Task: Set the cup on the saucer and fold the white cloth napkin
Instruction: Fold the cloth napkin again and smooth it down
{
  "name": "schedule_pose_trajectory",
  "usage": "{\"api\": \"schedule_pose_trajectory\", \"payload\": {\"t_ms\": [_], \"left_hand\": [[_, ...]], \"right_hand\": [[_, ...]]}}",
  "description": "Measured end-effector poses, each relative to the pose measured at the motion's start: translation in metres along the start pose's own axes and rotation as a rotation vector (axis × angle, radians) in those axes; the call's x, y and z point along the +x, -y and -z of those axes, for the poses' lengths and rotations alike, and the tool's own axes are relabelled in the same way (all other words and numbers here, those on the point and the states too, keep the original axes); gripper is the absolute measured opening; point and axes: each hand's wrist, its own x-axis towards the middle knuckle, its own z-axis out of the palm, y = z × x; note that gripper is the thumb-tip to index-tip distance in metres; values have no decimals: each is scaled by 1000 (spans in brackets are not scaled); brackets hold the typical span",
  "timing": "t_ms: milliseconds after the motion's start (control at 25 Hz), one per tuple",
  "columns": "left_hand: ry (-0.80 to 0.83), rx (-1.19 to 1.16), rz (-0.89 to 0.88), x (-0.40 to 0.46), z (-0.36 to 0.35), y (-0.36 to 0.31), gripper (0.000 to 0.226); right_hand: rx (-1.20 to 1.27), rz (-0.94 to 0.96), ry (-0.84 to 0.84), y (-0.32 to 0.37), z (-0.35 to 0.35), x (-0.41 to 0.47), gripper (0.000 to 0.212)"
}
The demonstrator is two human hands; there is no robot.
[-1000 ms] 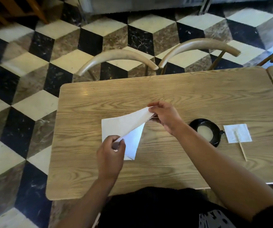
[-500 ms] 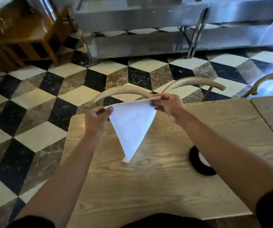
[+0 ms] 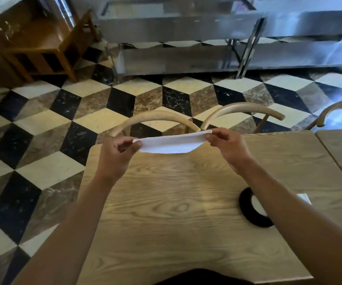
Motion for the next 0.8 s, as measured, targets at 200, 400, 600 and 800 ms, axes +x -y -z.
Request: {"api": "schedule_pose_trajectory", "payload": {"t_ms": [200, 400, 600, 800], "left_hand": [[155, 22, 172, -86, -7, 58, 10], [317, 102, 334, -176, -15, 101, 4], [341, 131, 468, -230, -10, 129, 6], [341, 110, 523, -237, -7, 149, 24]], "right_hand": [[-18, -136, 93, -87, 0, -76, 14], [-172, -306, 186, -157, 2, -148, 18], [-224, -369, 268, -186, -2, -187, 33], [-191, -390, 237, -198, -22, -191, 30]]}}
